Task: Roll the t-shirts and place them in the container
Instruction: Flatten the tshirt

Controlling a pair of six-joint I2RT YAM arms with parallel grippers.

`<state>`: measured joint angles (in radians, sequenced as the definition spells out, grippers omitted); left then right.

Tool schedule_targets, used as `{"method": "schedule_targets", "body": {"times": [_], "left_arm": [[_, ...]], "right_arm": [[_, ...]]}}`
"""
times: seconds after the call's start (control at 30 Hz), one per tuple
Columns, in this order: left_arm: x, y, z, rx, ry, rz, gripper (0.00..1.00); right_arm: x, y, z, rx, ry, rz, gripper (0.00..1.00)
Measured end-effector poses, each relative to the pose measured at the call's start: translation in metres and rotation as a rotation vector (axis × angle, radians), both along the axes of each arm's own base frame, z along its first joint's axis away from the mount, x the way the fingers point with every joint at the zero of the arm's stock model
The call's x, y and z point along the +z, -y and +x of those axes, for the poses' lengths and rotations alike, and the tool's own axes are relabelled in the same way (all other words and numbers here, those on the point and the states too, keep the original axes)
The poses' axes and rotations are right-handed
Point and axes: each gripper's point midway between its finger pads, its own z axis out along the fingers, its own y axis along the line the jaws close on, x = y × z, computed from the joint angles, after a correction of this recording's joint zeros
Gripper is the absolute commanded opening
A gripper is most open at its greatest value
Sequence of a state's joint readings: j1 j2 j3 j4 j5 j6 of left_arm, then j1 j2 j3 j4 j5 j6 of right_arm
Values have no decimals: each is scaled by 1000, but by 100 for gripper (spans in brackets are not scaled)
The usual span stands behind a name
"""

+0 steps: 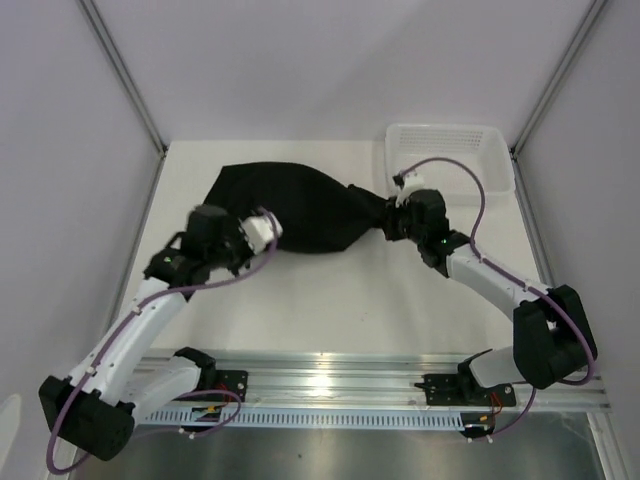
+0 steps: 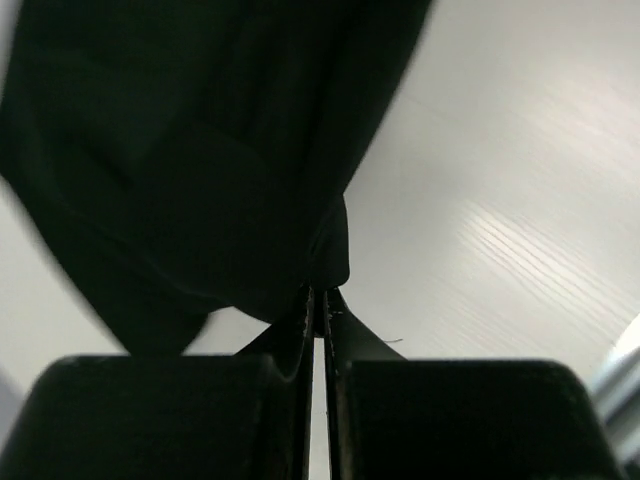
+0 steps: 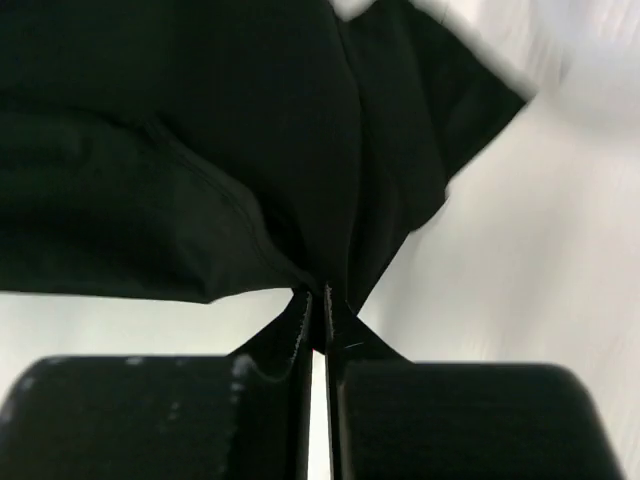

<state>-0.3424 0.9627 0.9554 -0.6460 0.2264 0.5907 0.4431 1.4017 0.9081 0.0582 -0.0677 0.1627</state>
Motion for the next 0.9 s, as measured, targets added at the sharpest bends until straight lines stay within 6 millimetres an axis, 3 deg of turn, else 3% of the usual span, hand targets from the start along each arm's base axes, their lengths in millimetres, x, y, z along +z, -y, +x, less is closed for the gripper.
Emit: {"method": "schedule_targets", "body": {"times": [0.07,0.1,0.13,0.17,0.2,0.23,0.33,0.43,0.5,0.57,0.63,0.7,0.73,0.8,0.9], "left_arm": [[-55,16,-31,-122,-118,71,7],[-74,23,-47,-181,-165,102,26],[-89,28,-62,-243,-202,131,39],[-98,33,-74,-297,-231,155,66],[-105,38,-85,-350,-252,172,76],[-107,42,-93,-390,-267,177,86],[-109,52,-122,-514,-323,173,87],[-99,52,-139,-554,-368,149,86],[-76,55,-129,-523,-325,106,81],[-48,50,-103,-404,-261,49,75],[-23,30,-62,-205,-200,-5,73],[-11,-2,-22,7,-181,-43,73],[-9,-18,-5,97,-179,-66,73],[-20,-54,23,271,-215,-80,76],[-58,-108,58,499,-315,-59,76]], "right_arm": [[-35,5,-16,-8,-71,-32,10],[-47,7,-22,-19,-99,-42,11],[-55,10,-26,-34,-115,-49,21],[-61,12,-28,-58,-130,-51,26],[-64,15,-29,-83,-138,-51,37],[-65,19,-28,-115,-145,-49,42],[-66,36,-22,-221,-160,-46,56],[-65,55,-22,-324,-181,-64,61],[-54,63,-23,-381,-174,-81,60],[-30,59,-25,-410,-126,-84,57],[-3,36,-30,-373,-63,-54,54],[13,-4,-36,-282,-34,-14,53],[15,-17,-39,-251,-31,-8,54],[4,-62,-37,-177,-71,-23,57],[-34,-119,-25,-114,-141,-97,59]]}}
